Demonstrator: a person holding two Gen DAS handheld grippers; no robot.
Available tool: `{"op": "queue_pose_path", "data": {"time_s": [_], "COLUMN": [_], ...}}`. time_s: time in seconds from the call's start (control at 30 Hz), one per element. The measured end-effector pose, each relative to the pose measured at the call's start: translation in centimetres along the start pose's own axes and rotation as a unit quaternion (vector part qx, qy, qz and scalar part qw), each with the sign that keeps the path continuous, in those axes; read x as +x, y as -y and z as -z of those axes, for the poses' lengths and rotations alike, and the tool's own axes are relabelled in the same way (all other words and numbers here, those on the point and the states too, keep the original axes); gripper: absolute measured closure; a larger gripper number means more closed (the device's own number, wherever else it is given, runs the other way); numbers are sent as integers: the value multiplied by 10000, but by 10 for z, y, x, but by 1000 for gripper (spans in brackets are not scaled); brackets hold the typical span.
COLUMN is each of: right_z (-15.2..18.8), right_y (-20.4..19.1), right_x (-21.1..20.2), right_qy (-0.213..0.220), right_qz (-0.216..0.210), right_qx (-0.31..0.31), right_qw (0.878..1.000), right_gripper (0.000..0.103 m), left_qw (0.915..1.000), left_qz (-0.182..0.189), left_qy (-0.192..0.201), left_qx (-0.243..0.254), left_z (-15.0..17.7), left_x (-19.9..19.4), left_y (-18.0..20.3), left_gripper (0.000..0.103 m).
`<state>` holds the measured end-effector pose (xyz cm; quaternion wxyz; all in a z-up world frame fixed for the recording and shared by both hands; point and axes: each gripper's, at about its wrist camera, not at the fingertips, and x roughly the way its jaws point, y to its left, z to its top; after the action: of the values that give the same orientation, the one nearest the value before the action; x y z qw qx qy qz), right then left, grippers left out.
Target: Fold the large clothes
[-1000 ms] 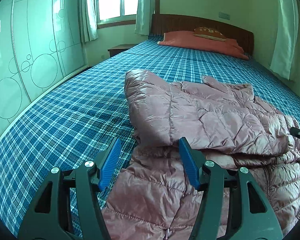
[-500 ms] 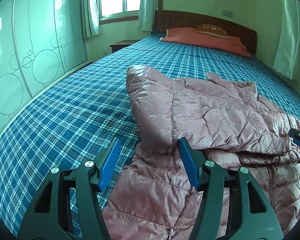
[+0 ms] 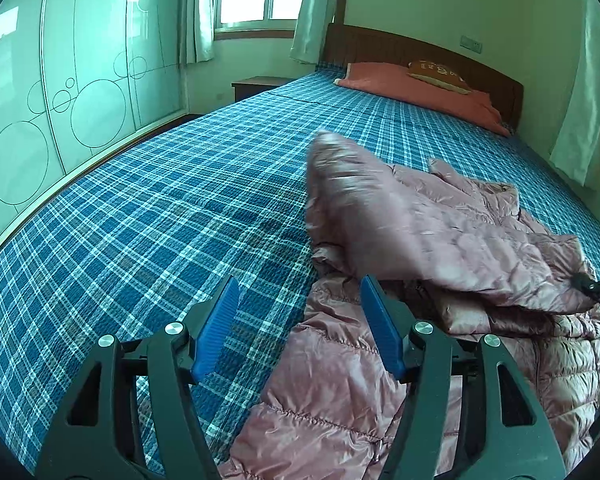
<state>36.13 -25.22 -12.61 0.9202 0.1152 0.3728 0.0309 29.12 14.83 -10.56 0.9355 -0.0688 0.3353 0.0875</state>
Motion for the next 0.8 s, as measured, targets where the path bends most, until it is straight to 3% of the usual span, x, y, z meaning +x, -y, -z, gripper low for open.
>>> {"op": "queue_pose_path", "data": {"time_s": [0.1,0.23,0.3,0.37,0.47,0.63,0.7,0.8], "right_z": [-3,-1,1,-2,-14,-32,-33,-21], "right_y": [24,58,71,75,71,47,43,46], "right_x": [-1,8,12,11,-6,17,38,76], "right_qy": [10,-217,-403,-446,80,46,-121,-590], "right_qz": [418,671,705,818,1037,675,711,854], "right_qx": [-56,1,60,175,297,14,-75,-69], "right_qw": [9991,9975,9967,9955,9941,9977,9974,9946], "right_gripper": [98,97,92,75,56,56,56,55], "left_qw": [10000,9999,9997,9995,9991,9979,9972,9931], "left_qz": [-42,-22,-41,-66,-81,-101,-170,-367], "left_qy": [-25,-129,-155,-132,-49,-49,-246,-851], "left_qx": [19,81,204,291,414,640,688,722], "left_z": [-2,-5,-8,-14,-29,-57,-59,-52], "left_x": [5,18,24,29,39,73,95,134], "left_y": [0,5,12,19,32,60,68,71], "left_gripper": [39,39,39,39,39,39,39,37]}}
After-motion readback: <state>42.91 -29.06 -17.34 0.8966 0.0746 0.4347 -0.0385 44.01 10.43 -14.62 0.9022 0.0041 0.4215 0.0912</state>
